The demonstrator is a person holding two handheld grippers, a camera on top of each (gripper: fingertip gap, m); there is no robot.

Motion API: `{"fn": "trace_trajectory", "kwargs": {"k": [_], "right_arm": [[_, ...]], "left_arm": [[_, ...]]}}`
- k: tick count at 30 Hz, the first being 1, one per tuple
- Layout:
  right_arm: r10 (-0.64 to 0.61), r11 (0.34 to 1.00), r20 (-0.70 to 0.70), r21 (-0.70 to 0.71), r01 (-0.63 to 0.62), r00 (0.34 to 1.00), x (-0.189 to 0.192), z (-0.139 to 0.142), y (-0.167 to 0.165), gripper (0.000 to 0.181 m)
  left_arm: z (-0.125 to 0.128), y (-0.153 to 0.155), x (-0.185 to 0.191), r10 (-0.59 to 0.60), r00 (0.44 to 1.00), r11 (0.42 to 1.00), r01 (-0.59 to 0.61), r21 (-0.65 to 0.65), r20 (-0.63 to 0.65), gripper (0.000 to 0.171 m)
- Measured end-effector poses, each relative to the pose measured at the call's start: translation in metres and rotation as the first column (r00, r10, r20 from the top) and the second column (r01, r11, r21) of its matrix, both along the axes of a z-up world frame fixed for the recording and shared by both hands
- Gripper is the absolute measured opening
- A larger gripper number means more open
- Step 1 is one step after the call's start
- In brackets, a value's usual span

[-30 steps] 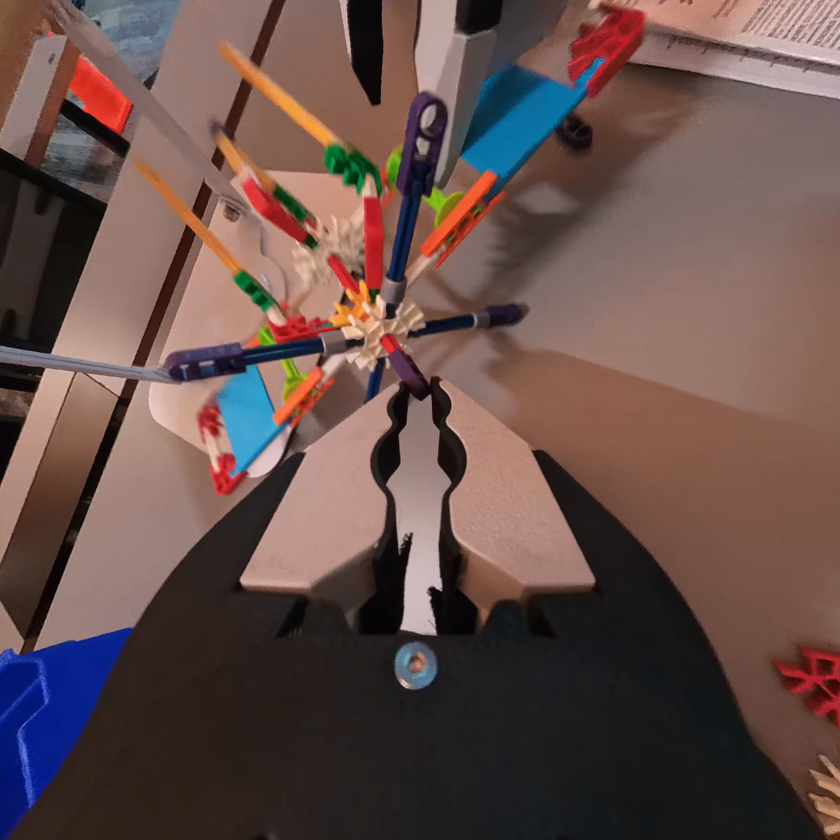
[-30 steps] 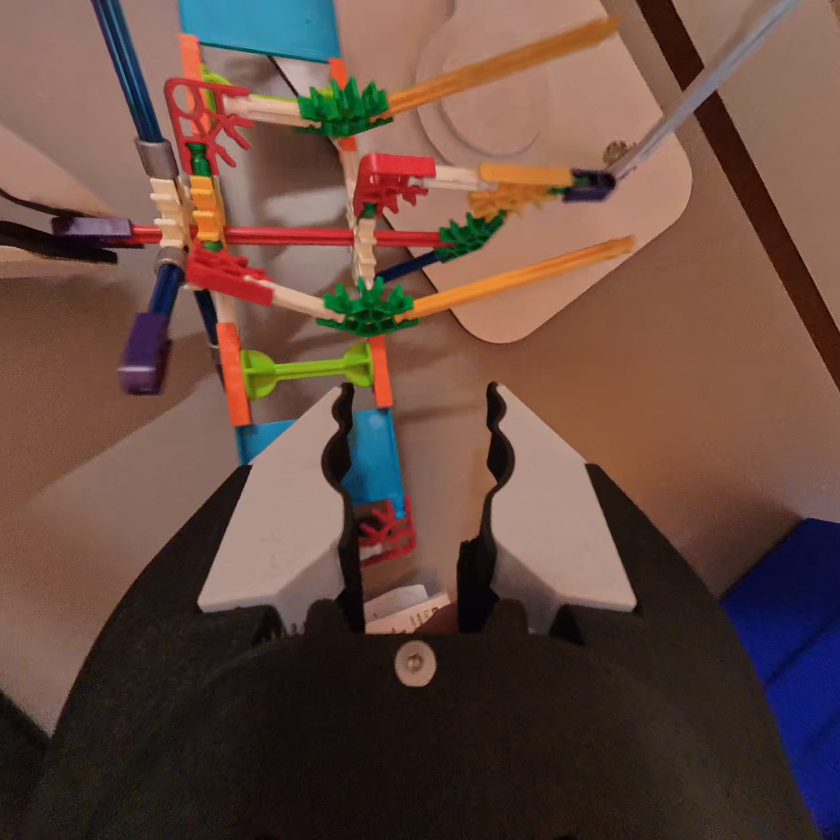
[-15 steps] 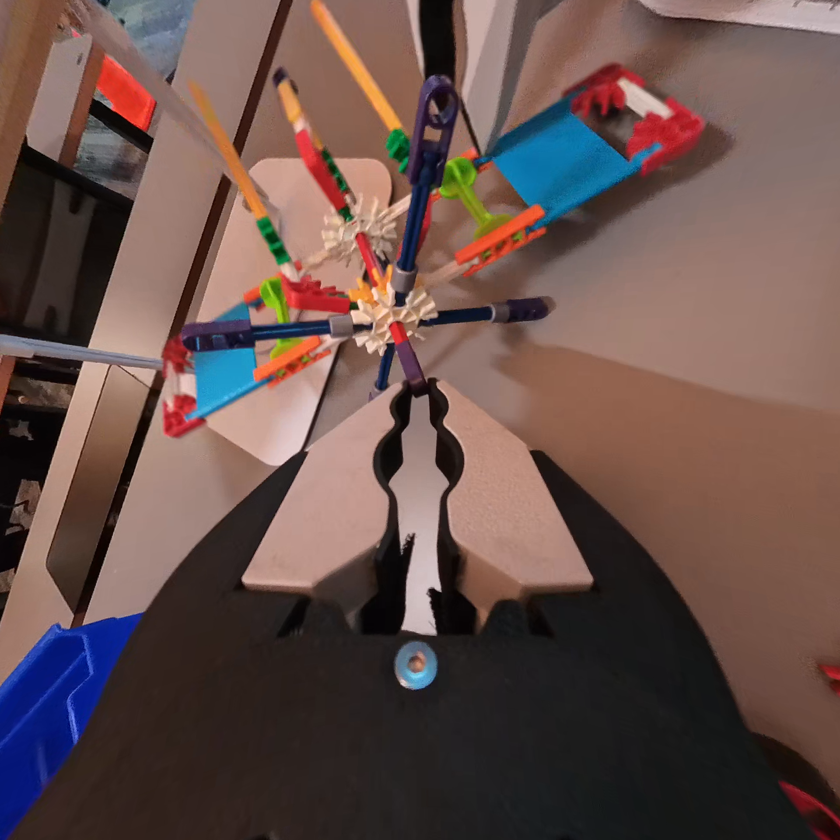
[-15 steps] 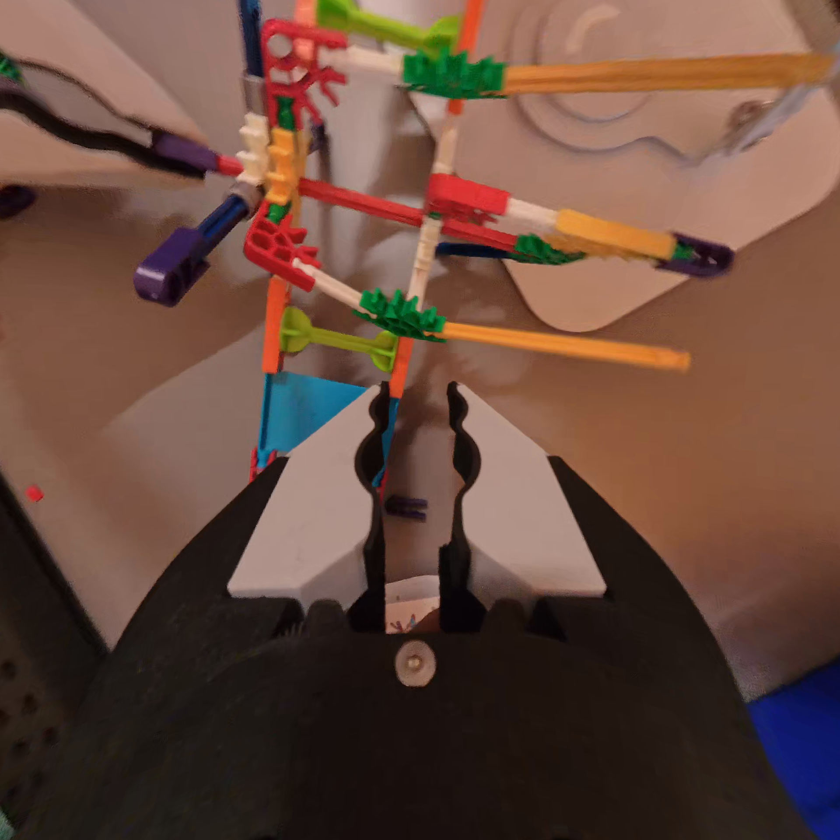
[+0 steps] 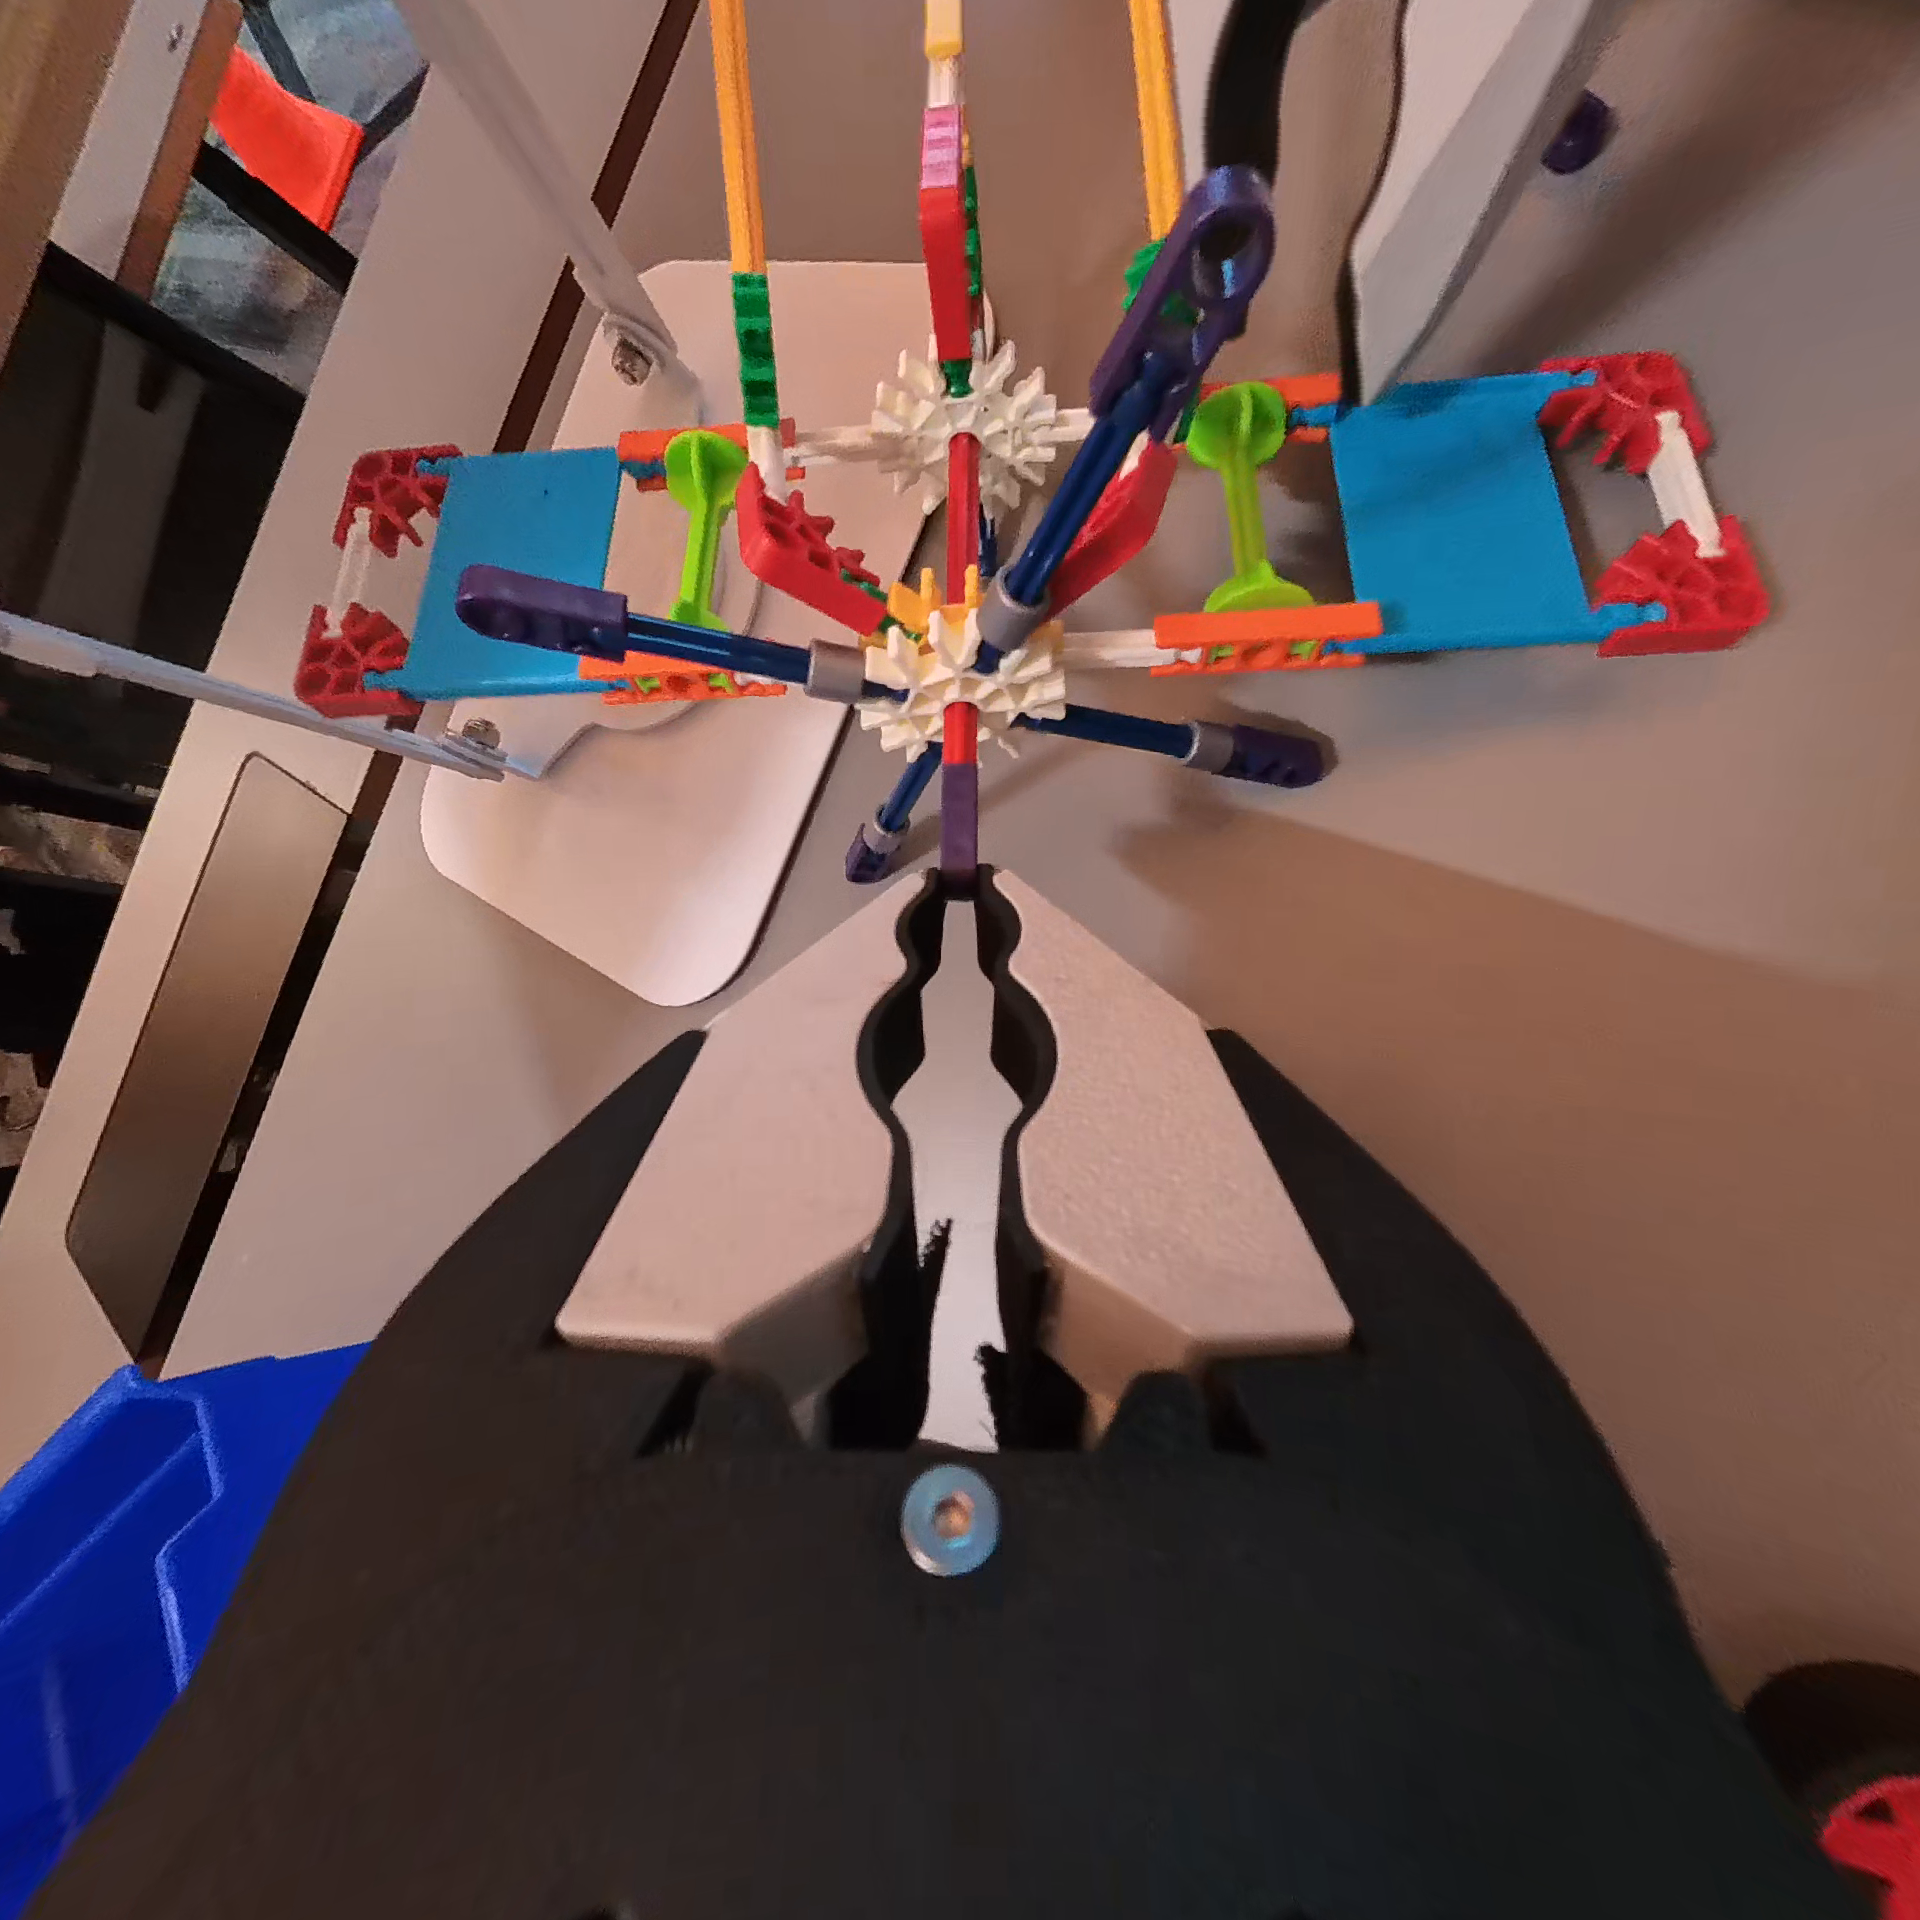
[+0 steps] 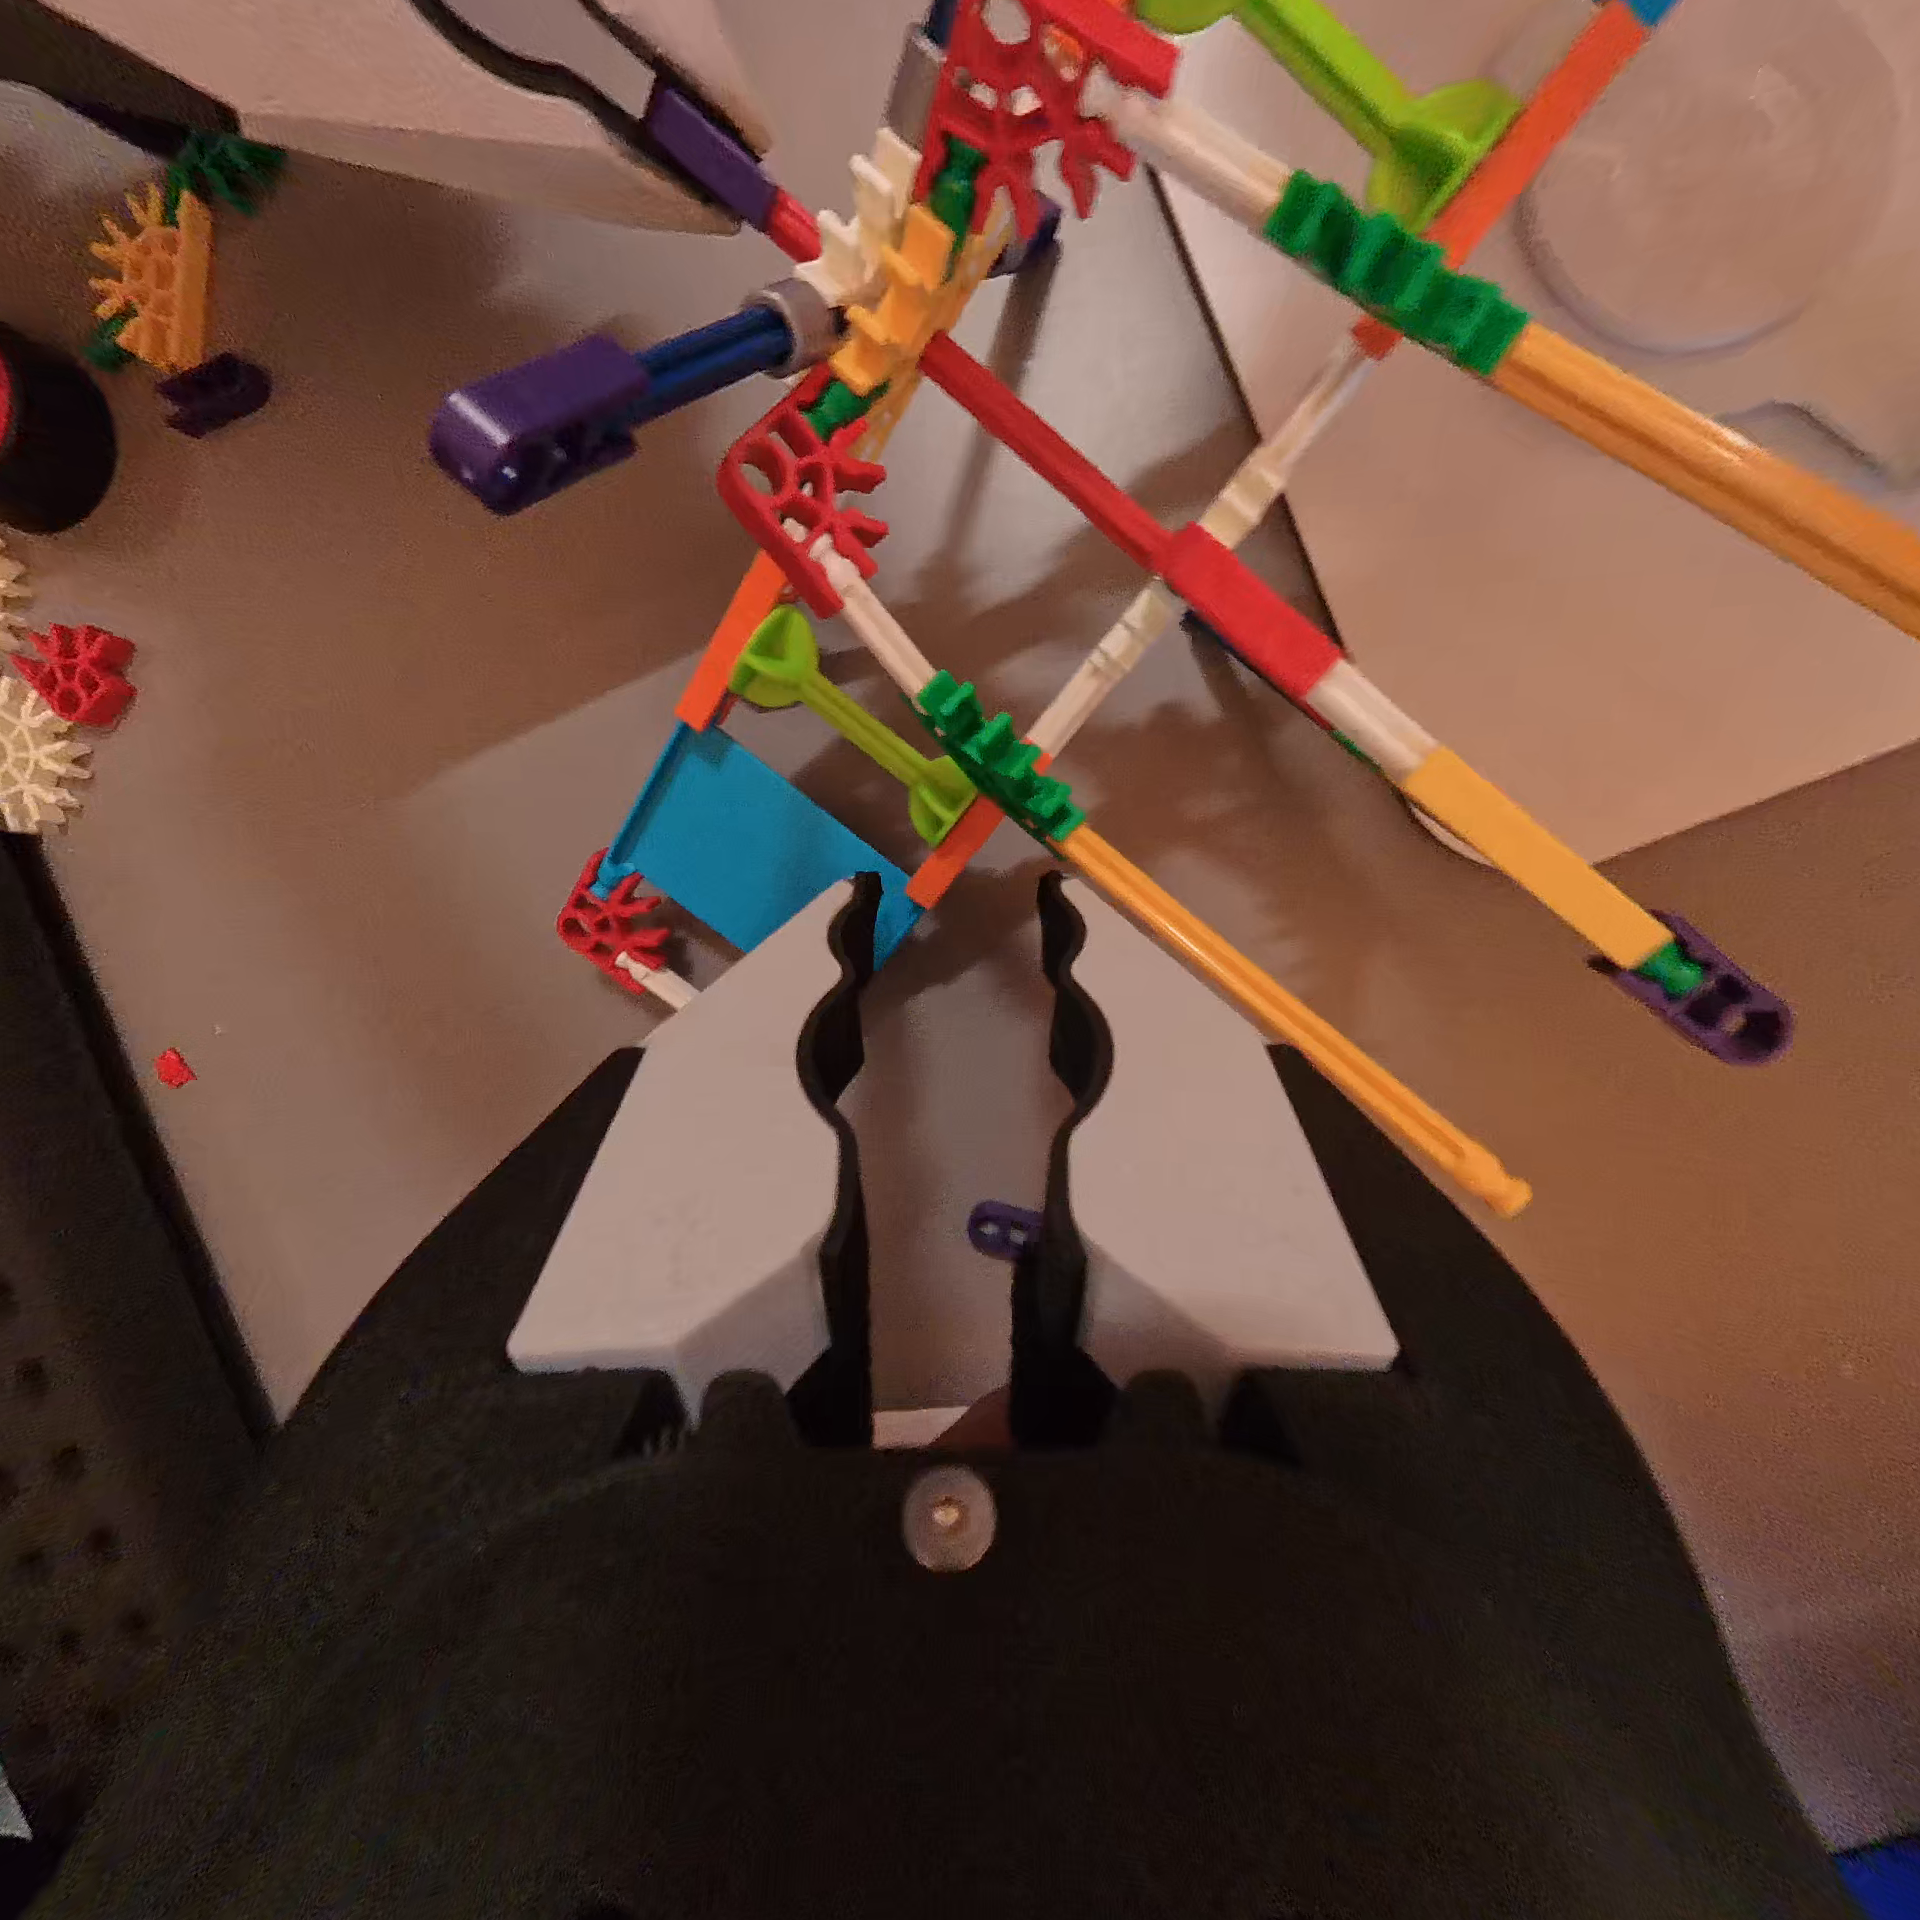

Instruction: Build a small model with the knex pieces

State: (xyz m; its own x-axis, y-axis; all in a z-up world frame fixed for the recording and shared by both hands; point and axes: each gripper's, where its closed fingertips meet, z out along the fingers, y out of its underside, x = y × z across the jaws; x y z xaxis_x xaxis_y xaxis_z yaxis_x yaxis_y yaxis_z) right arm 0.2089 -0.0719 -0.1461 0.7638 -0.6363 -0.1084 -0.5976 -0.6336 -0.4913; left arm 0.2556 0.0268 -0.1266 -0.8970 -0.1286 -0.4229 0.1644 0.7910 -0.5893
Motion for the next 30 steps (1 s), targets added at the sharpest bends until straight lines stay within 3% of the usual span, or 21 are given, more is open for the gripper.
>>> {"fn": "trace_trajectory", "kwargs": {"k": [9,16,20,23,26,30], "right_arm": [[0.131,0.991,-0.055,0.03,-0.129,0.99,-0.021,-0.006,0.03,0.027],[0.328,0.945,-0.033,0.029,-0.327,0.944,-0.055,0.009,0.053,0.029],[0.283,0.95,0.126,0.1,-0.296,0.951,-0.043,0.05,0.038,0.025],[0.171,0.974,0.27,0.098,-0.203,0.948,-0.017,0.07,0.01,0.026],[0.118,0.993,0.38,-0.026,-0.116,0.918,0.011,0.061,-0.017,0.031],[0.156,0.986,0.37,-0.007,-0.165,0.916,0.014,0.048,-0.005,0.028]], "left_arm": [[0.0,0.011,0.008,-0.005,1.0,1.0,0.004,0.029,0.021,0.004],[0.0,0.027,0.021,0.02,0.998,0.997,-0.025,0.076,0.067,0.006],[0.0,0.029,0.026,0.034,0.995,0.995,-0.041,0.086,0.089,0.007],[0.0,0.029,0.028,0.038,0.992,0.994,-0.049,0.099,0.117,0.007],[0.0,0.029,0.03,0.046,0.991,0.993,-0.059,0.1,0.127,0.007],[0.0,0.029,0.033,0.053,0.99,0.993,-0.066,0.094,0.133,0.007]]}}
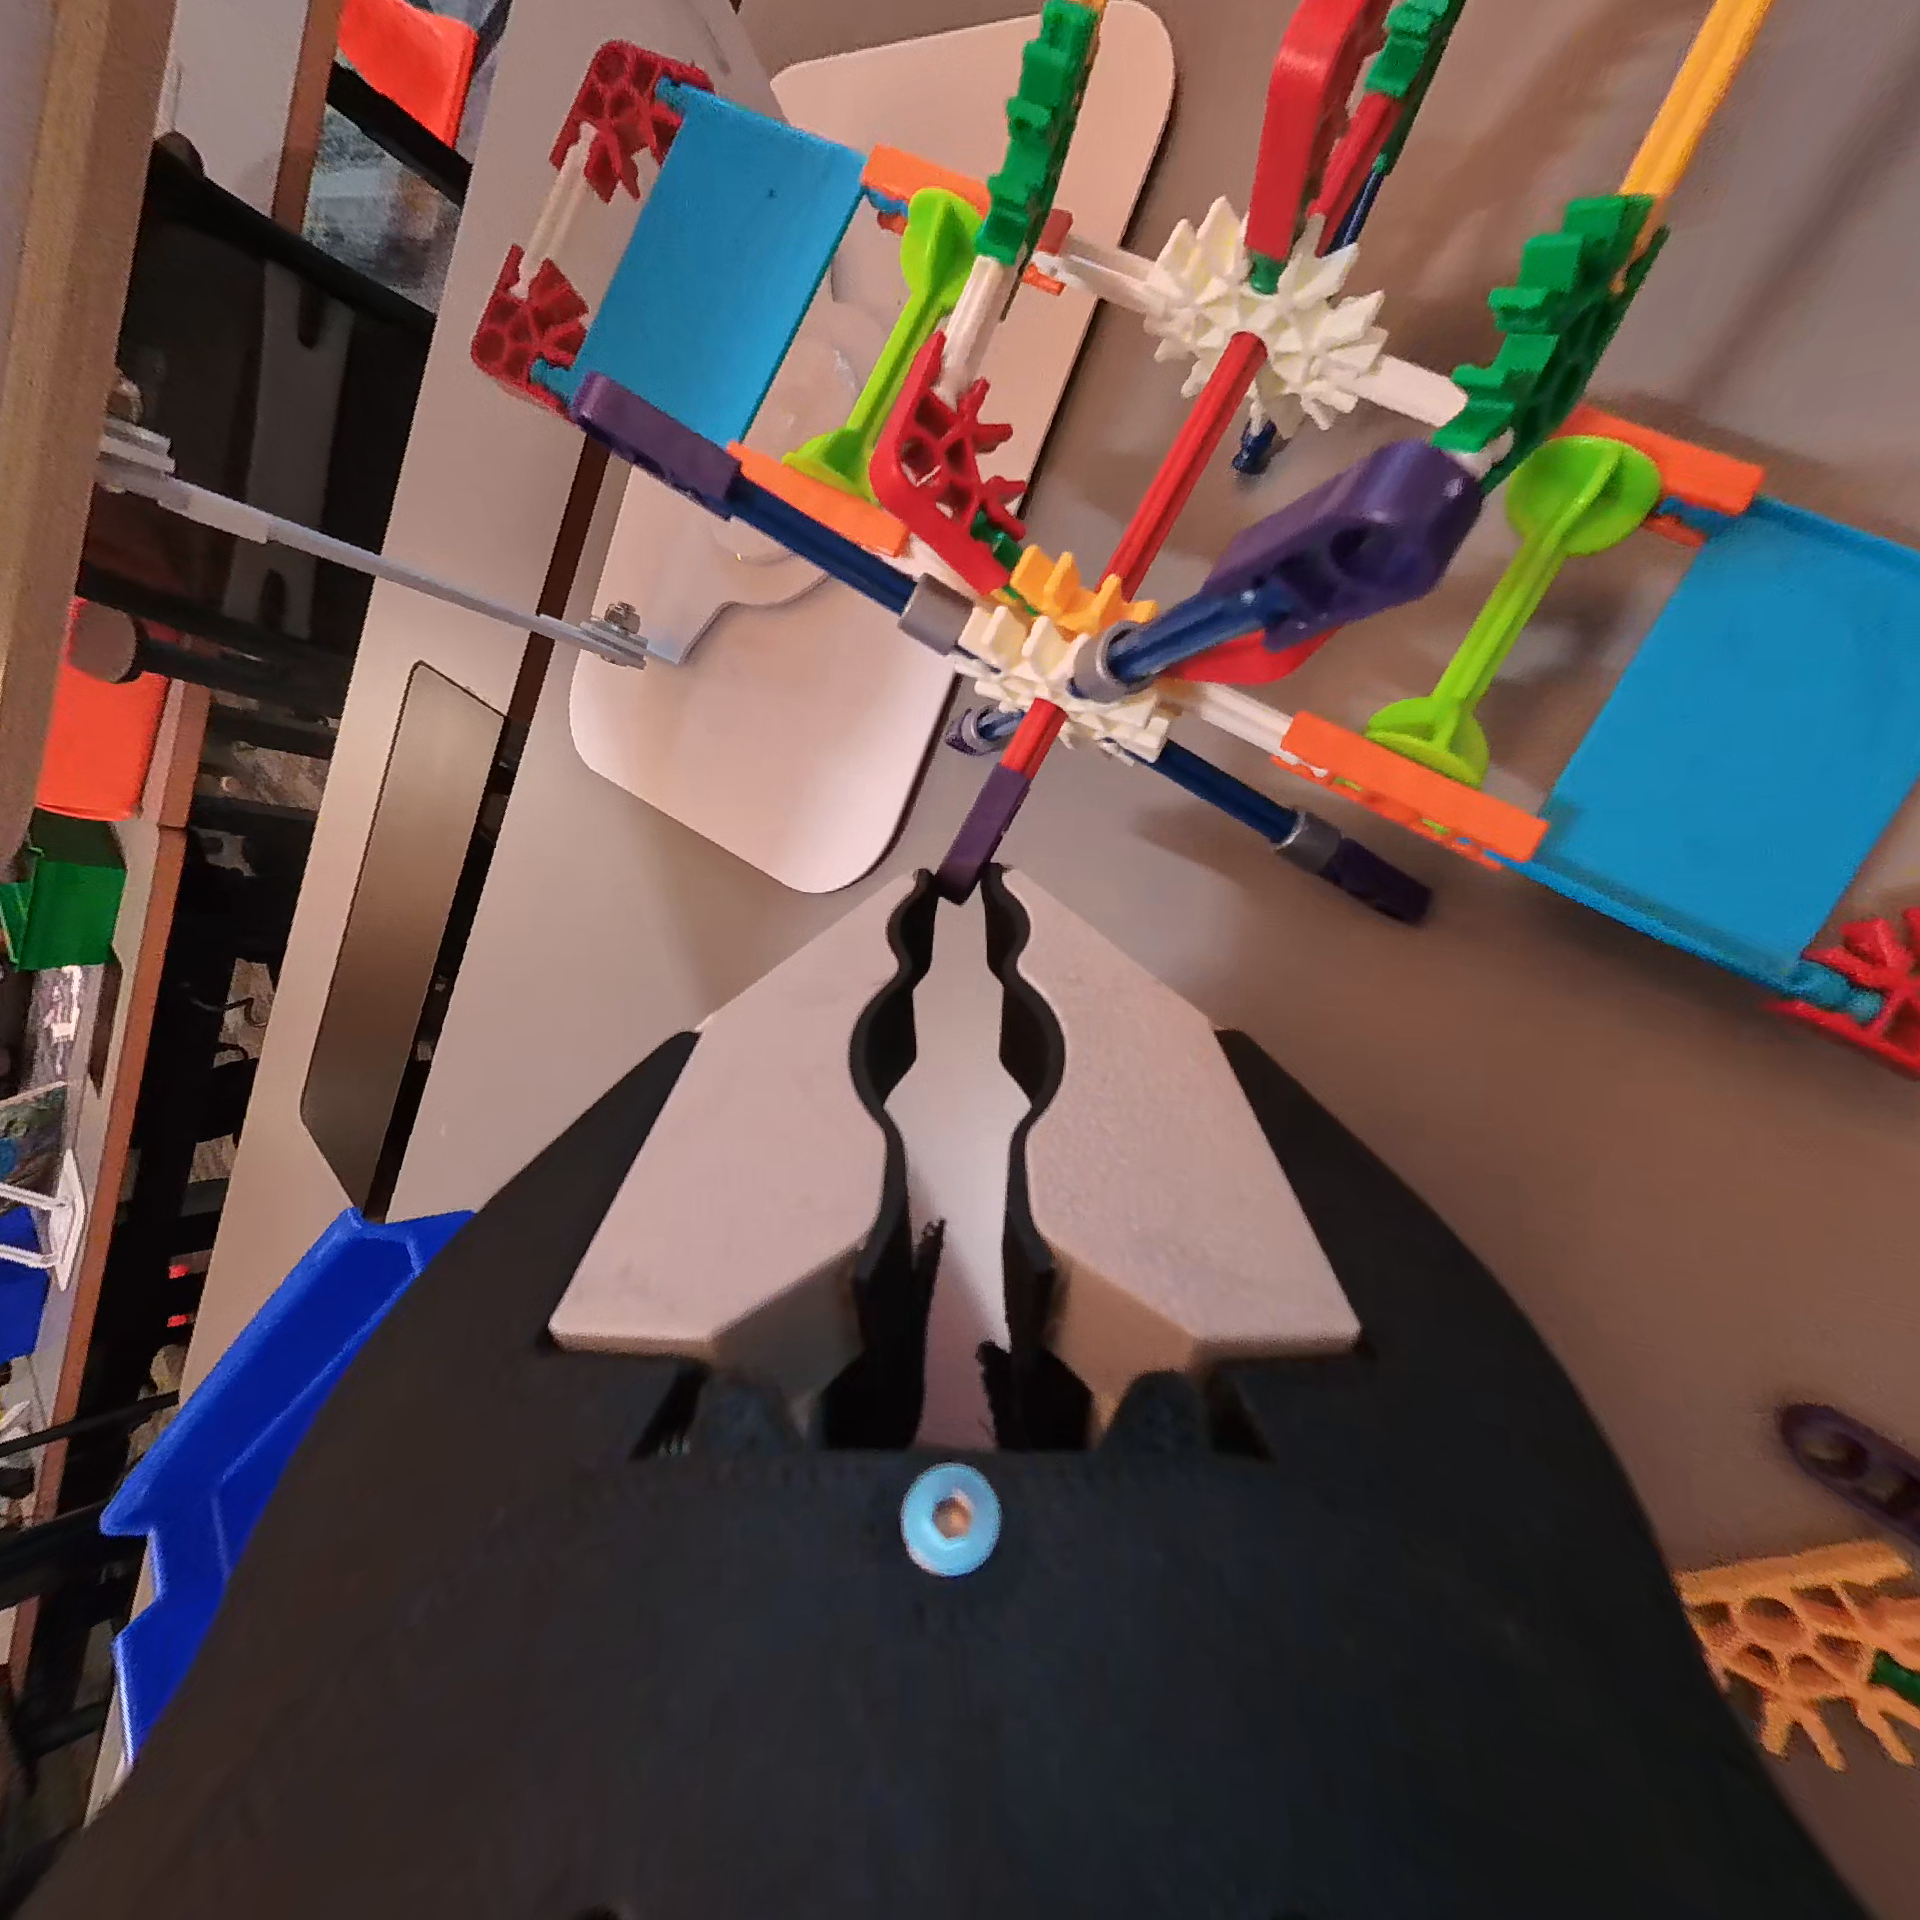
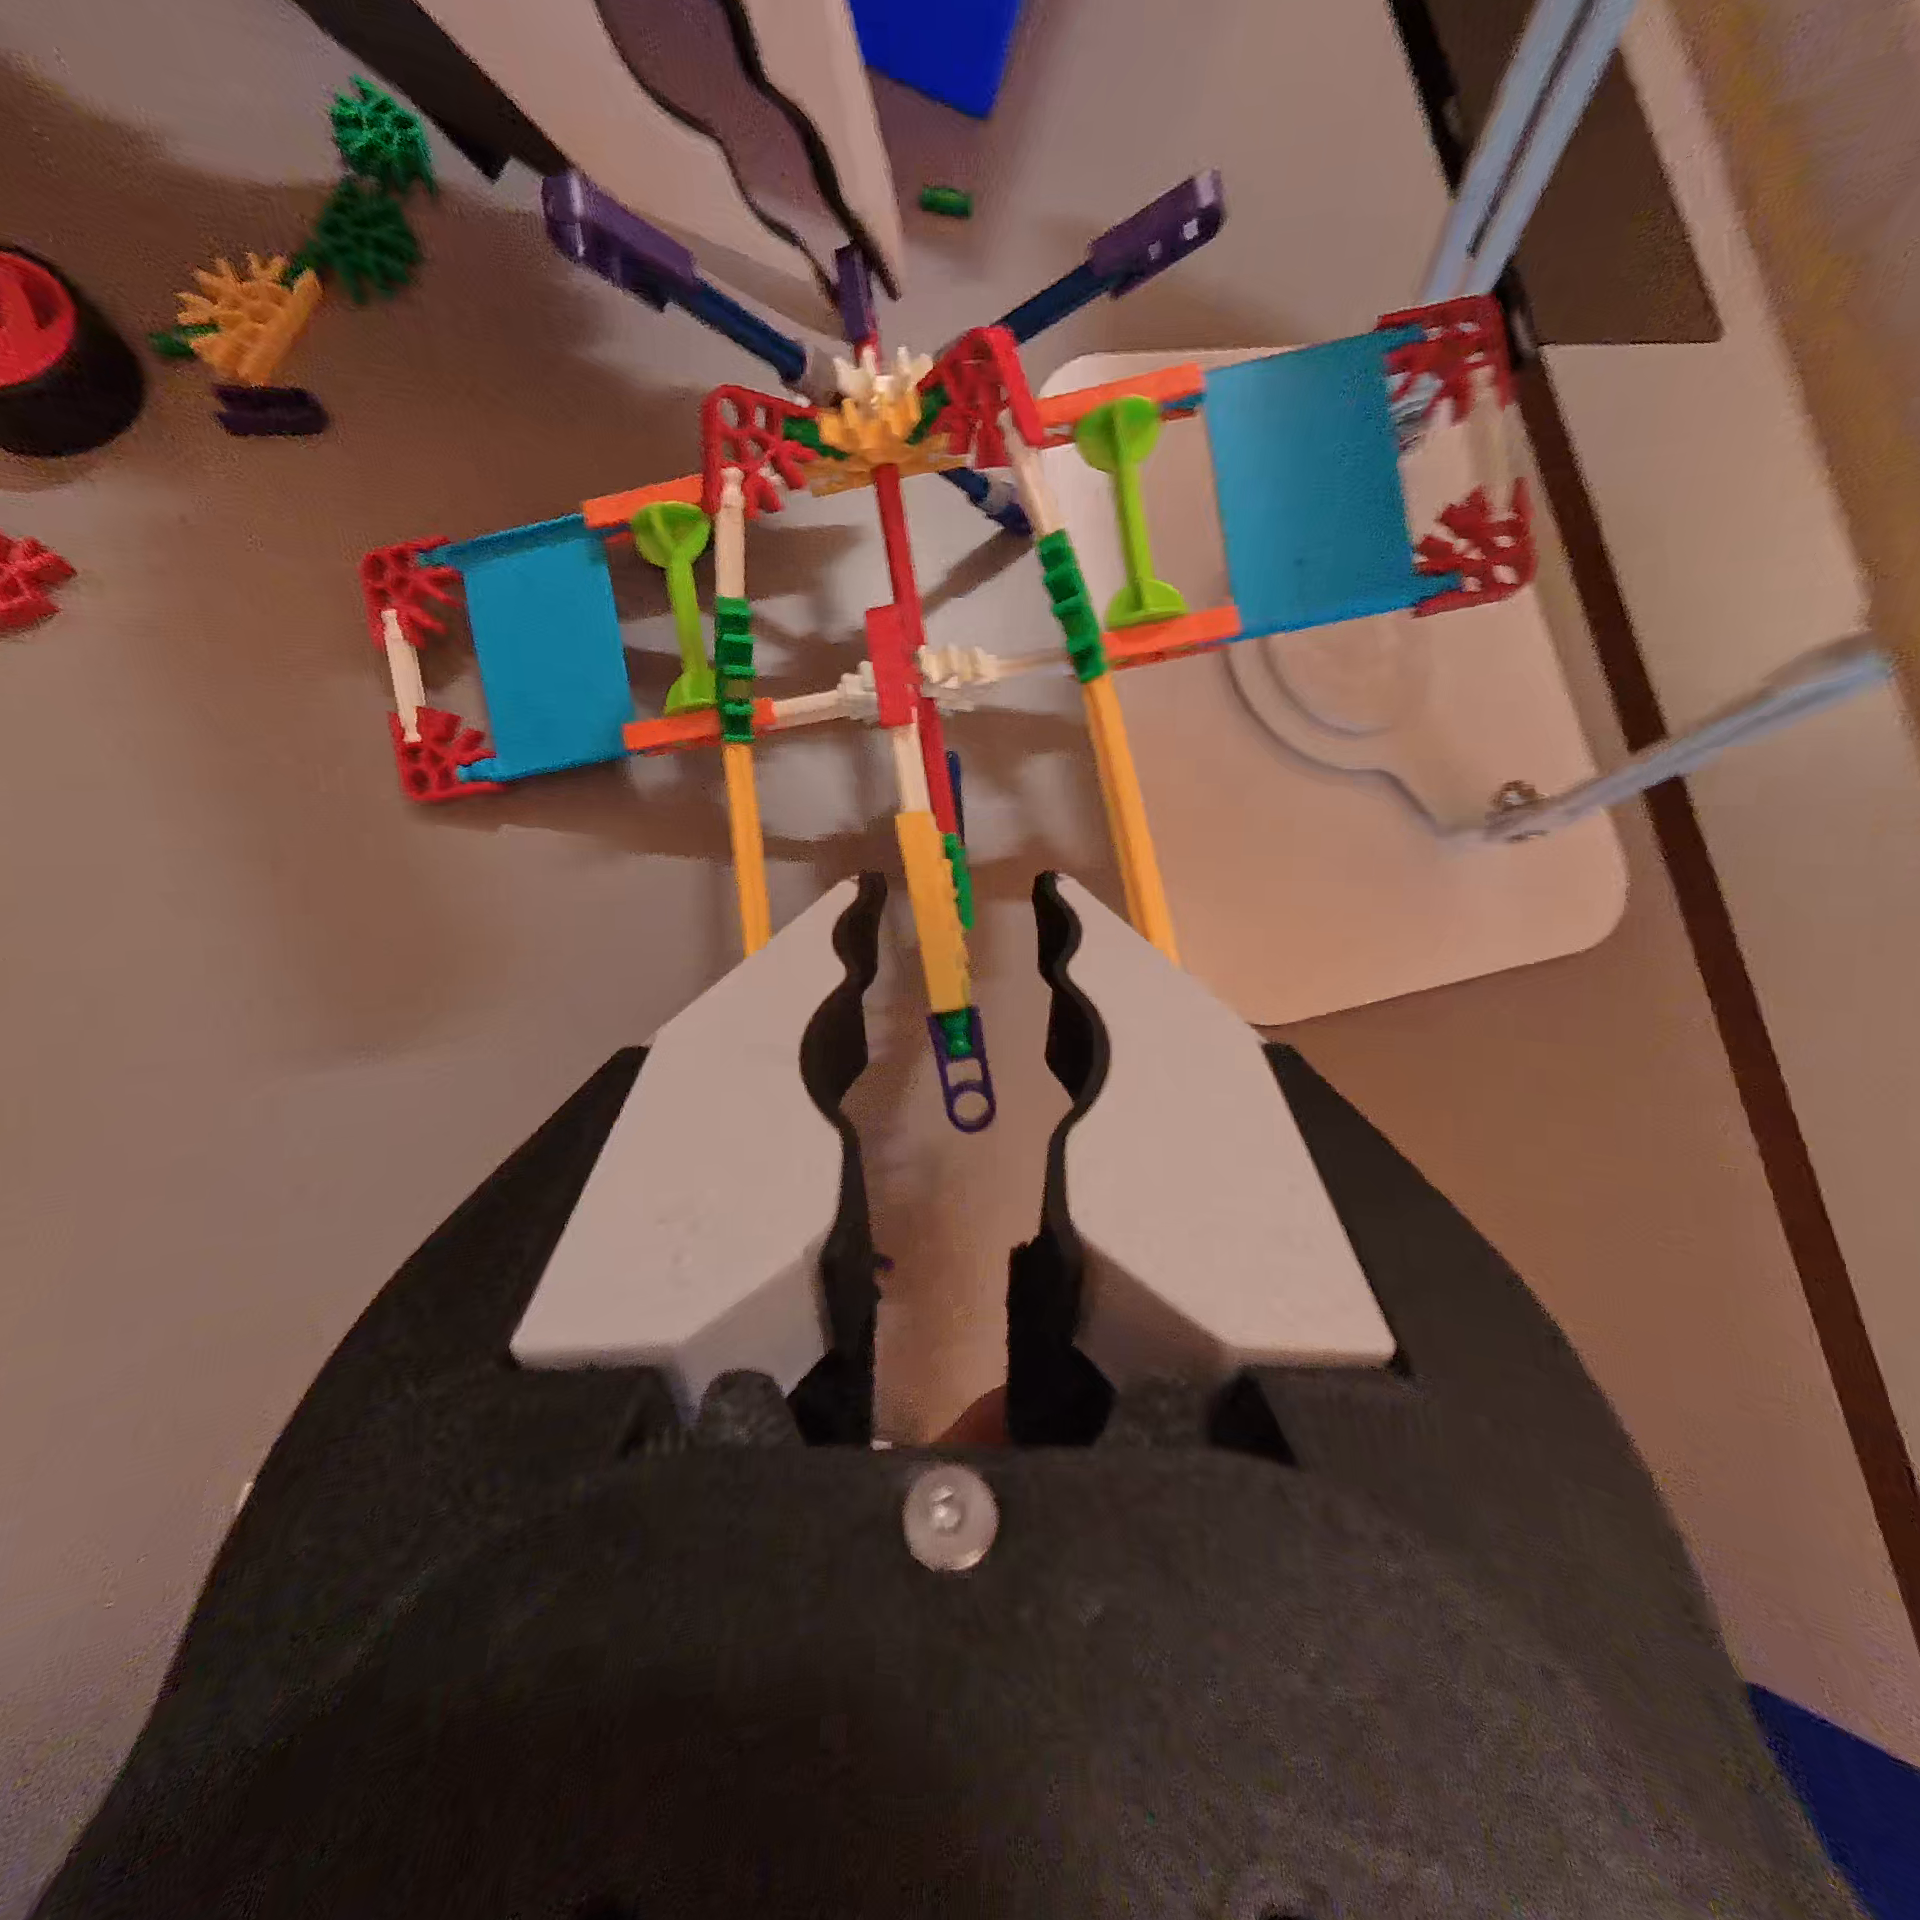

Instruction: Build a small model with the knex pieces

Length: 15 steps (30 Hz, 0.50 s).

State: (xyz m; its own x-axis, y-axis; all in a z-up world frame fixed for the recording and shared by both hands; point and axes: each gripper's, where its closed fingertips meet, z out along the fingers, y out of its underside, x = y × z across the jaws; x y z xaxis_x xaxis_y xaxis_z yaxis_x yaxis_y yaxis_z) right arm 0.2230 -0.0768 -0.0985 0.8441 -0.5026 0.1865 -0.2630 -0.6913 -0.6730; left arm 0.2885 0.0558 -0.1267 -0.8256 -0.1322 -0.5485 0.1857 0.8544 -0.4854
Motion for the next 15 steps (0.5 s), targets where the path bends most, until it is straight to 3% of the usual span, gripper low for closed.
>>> {"fn": "trace_trajectory", "kwargs": {"k": [2,5,15], "right_arm": [[0.002,0.998,-0.005,-0.057,-0.002,1.0,0.002,-0.012,0.0,0.026],[0.014,0.998,-0.016,-0.067,-0.015,1.0,0.004,-0.02,0.005,0.005],[0.014,0.996,-0.171,0.087,0.001,0.985,-0.006,-0.015,0.011,0.004]], "left_arm": [[0.0,0.0,0.001,0.001,1.0,1.0,-0.001,-0.002,0.003,0.007],[0.0,-0.001,0.002,0.001,1.0,1.0,-0.001,-0.005,0.009,0.007],[0.0,0.0,0.002,-0.017,1.0,1.0,0.017,-0.01,0.014,0.007]]}}
